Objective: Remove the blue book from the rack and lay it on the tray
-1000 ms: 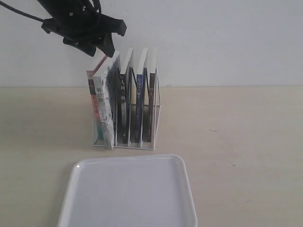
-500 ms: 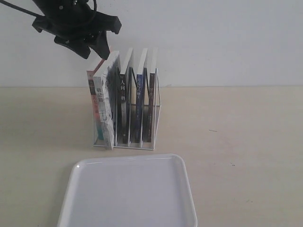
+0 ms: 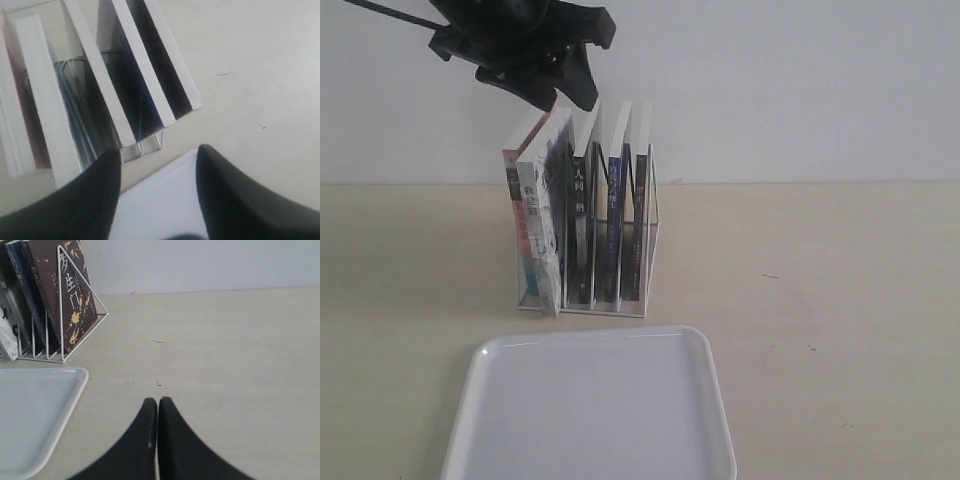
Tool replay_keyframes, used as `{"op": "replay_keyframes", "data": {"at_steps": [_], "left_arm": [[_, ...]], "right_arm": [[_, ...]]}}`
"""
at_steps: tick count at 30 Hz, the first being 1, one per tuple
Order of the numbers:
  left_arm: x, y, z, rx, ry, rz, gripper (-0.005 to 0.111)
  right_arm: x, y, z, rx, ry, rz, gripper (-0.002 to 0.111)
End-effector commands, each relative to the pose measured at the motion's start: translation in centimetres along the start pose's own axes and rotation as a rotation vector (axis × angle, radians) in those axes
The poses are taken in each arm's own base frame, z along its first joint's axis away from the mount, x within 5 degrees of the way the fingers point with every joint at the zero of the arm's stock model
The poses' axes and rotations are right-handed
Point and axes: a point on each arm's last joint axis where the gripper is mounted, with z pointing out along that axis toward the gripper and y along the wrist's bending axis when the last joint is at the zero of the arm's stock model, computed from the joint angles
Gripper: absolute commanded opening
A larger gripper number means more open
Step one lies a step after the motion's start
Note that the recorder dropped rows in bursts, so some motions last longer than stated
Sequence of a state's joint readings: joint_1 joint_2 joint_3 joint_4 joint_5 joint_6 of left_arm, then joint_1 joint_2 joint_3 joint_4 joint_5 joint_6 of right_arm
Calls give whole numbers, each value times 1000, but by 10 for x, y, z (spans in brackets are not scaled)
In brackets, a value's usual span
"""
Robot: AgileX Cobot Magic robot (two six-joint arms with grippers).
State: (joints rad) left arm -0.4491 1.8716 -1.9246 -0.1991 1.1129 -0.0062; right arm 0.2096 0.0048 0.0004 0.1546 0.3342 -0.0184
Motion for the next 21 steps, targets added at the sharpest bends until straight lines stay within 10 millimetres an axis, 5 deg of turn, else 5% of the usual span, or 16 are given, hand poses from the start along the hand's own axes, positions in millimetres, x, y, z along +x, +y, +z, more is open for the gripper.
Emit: {"op": "replay_keyframes", "data": {"at_steps": [1, 21], "left_arm": [[-1, -3, -3, 7, -18, 10, 45], [1, -3, 9, 29, 18, 36, 45]], "right_arm": [[-1, 0, 0, 2, -8, -9, 0], [-1, 0, 0, 2, -8, -9, 0]]}}
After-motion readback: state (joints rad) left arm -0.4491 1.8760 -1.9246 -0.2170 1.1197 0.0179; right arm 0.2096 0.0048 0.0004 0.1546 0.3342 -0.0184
